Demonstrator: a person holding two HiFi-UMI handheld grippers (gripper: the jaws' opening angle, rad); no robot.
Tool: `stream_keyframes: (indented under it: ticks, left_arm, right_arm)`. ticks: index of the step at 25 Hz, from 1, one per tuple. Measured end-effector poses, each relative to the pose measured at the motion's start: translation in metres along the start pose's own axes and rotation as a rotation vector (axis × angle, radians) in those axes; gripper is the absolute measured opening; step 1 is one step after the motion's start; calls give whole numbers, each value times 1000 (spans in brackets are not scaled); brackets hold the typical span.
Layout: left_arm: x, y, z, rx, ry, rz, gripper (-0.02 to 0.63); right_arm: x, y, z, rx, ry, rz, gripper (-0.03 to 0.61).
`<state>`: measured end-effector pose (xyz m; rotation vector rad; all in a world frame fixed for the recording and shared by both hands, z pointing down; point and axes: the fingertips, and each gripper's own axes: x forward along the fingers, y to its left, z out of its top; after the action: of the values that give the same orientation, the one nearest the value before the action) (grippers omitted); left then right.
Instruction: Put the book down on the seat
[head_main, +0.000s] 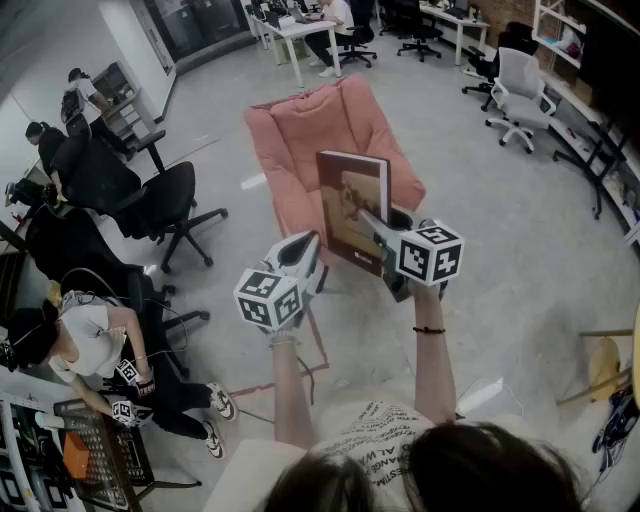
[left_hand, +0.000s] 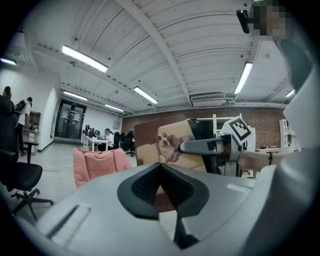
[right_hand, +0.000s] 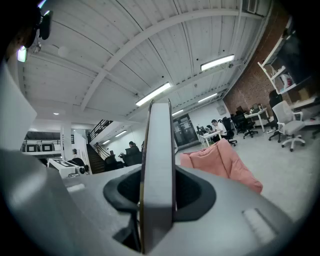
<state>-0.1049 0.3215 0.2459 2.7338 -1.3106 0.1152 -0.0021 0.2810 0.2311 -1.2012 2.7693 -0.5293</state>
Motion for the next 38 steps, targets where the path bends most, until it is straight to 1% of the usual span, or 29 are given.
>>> stream_keyframes:
  ticks: [8,15,18,20,23,27,33,38]
  left_arm:
    - [6,-8,1,-1,-7,0,-2]
    - [20,-25,-1,-12,-16,7,-2]
    - [25,-40,-4,-29,-21,10,-2]
    - [28,-50,-8,-49,-21,4,-2]
    - [30,-57,-16,-67,-15,22,-2]
    - [33,-57,-20,-78,-12,43,-2]
    - [45,-47,-25,-80,2,44,-2]
    - [73,-28,-25,-94,-10,29,-2]
  right_arm:
    - [-7,-6,3,-3,-9,1,149]
    - [-26,-22,6,1,-7,0,149]
    - [-39,-33,4,1,4,-11,149]
    - [-47,-41,3,20,3,-20,149]
    - [-53,-48,-1,44,10,-16,149]
    - [-54,-55,-10,46,33,-9,149]
    - [-43,-67,-8,62,25,-4,149]
    - [-25,-87,-7,49,40,-24,149]
